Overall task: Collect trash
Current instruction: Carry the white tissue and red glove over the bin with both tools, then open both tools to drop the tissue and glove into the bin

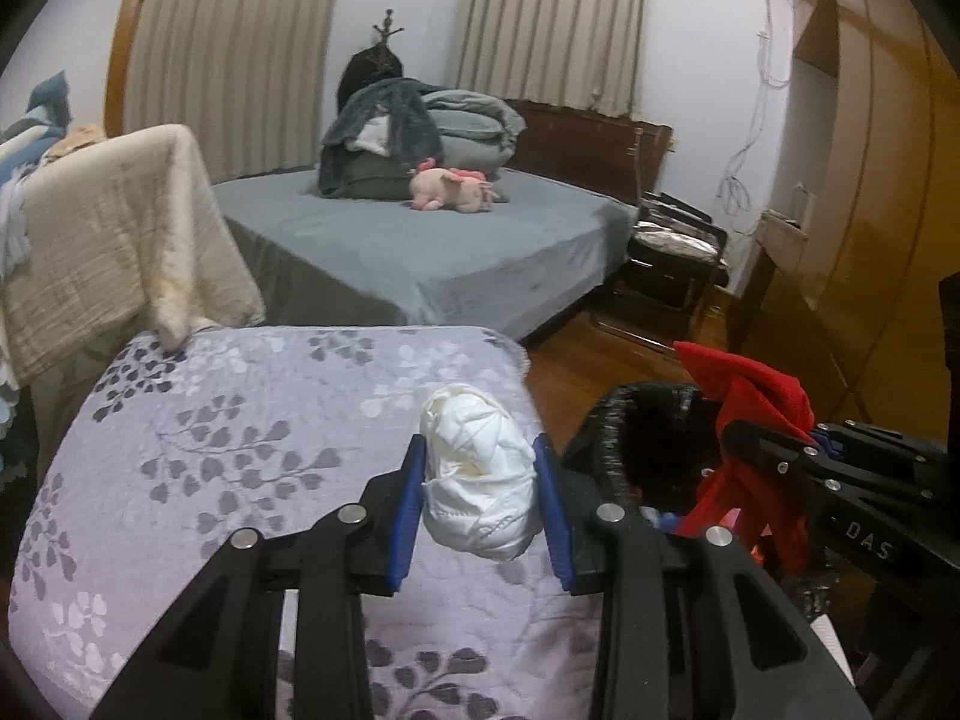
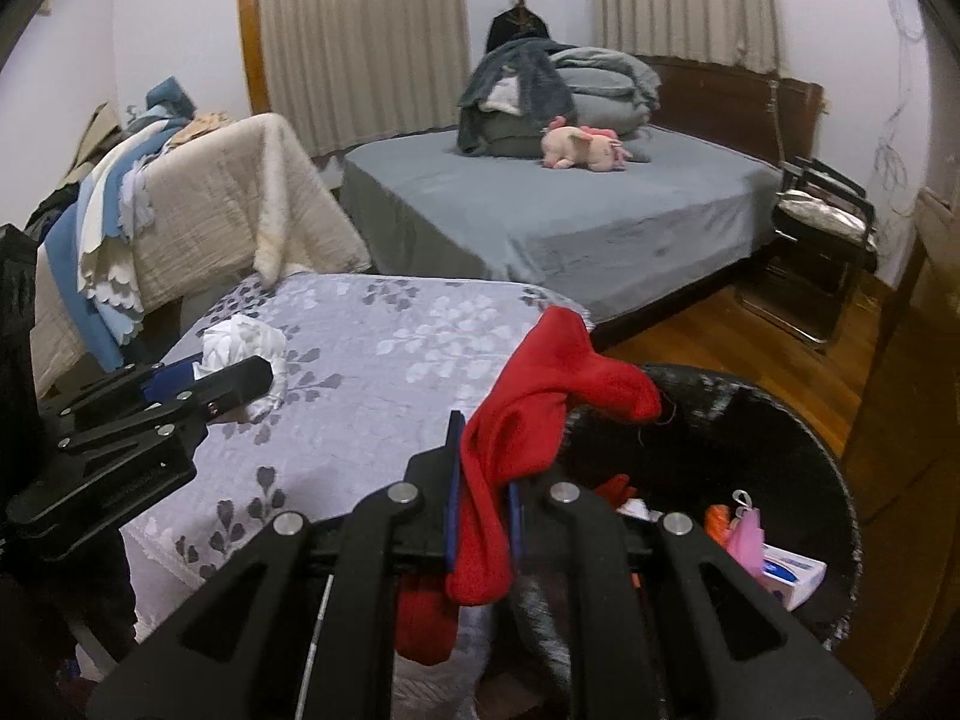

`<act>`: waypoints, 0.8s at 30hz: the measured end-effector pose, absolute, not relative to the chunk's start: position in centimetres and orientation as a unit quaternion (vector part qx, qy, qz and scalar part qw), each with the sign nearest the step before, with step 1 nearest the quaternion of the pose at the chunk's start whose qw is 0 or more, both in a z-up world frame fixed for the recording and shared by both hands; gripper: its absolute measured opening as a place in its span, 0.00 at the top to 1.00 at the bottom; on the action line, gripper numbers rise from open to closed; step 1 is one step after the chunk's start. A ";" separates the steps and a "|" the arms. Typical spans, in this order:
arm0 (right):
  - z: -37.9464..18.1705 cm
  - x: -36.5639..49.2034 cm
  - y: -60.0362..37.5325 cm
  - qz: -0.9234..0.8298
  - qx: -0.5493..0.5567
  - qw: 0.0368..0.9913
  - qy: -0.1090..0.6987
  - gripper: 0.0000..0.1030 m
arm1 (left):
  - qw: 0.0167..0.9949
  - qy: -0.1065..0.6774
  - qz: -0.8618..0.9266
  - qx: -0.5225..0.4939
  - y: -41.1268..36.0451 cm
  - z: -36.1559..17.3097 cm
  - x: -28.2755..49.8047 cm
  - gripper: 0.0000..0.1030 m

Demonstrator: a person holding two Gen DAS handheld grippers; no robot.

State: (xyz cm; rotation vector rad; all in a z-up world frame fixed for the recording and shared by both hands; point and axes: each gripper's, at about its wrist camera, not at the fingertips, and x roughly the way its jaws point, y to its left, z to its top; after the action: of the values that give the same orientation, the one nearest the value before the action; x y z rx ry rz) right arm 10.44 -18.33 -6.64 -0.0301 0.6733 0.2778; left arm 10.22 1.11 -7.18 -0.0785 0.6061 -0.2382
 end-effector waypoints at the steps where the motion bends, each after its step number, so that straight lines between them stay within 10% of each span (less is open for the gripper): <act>1: -6.6 10.4 -18.8 0.131 -0.014 0.935 0.329 0.89 | 0.947 0.297 -0.121 -0.037 0.7 -7.1 10.2 0.66; 24: -9.4 11.7 -30.1 0.038 -0.007 0.937 0.347 0.89 | 0.925 0.294 -0.242 0.012 -12.6 -8.8 13.9 0.66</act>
State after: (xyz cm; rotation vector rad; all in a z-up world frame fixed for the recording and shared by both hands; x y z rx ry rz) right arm 11.67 -30.06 -9.44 -0.0150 0.7095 0.0779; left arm 13.88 -12.61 -8.83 0.0241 0.6042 -0.4958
